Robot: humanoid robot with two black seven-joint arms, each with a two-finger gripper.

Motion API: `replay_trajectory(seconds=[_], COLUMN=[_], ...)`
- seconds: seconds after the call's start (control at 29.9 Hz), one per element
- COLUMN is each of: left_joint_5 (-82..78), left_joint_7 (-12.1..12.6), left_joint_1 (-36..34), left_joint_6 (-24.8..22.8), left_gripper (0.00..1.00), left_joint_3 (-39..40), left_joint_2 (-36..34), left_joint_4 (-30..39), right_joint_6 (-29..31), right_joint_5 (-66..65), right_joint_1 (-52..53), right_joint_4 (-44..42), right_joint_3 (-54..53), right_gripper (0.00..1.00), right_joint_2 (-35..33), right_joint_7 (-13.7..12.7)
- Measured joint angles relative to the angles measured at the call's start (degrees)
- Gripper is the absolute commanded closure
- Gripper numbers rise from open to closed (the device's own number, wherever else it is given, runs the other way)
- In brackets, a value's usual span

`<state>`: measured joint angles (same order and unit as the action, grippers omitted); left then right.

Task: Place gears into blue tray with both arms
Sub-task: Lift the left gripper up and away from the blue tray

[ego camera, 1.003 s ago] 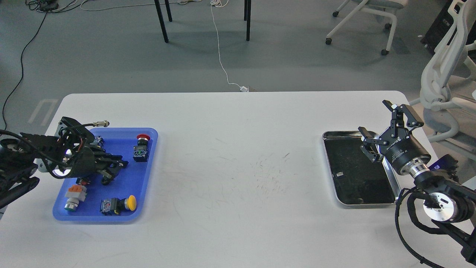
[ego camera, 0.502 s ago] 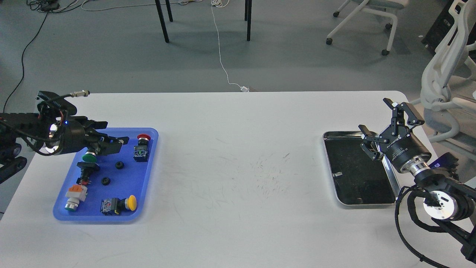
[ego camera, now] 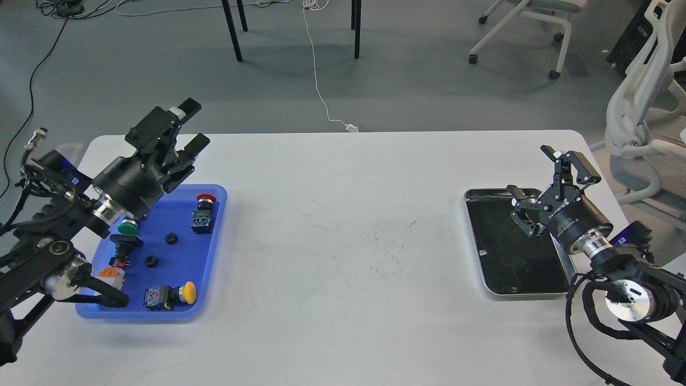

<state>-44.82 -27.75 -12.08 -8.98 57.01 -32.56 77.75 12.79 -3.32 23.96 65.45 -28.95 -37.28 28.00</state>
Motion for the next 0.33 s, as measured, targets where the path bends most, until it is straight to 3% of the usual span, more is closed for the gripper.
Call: replay_trajectory(seconds=[0.17, 0.33], left_joint_5=[1.1, 2.4], left_joint_7=[6.3, 7.4], left_joint_1=[4.8, 5.8], left_joint_6=[-0.5, -1.1], left_gripper=[0.02, 0.02], left_joint_3=[6.2, 8.5], left_joint_2=[8.6, 12.5], left_joint_4=[-2.3, -4.8], right_joint_6=[0.0, -0.2], right_joint_5=[-0.2, -0.1], right_joint_1=[0.1, -0.3], right_joint_4=[1.0, 1.1], right_joint_3=[1.3, -2.8], right_gripper=[0.01, 0.01], right_joint_2=[-1.2, -1.2], right_joint_7=[0.0, 0.0])
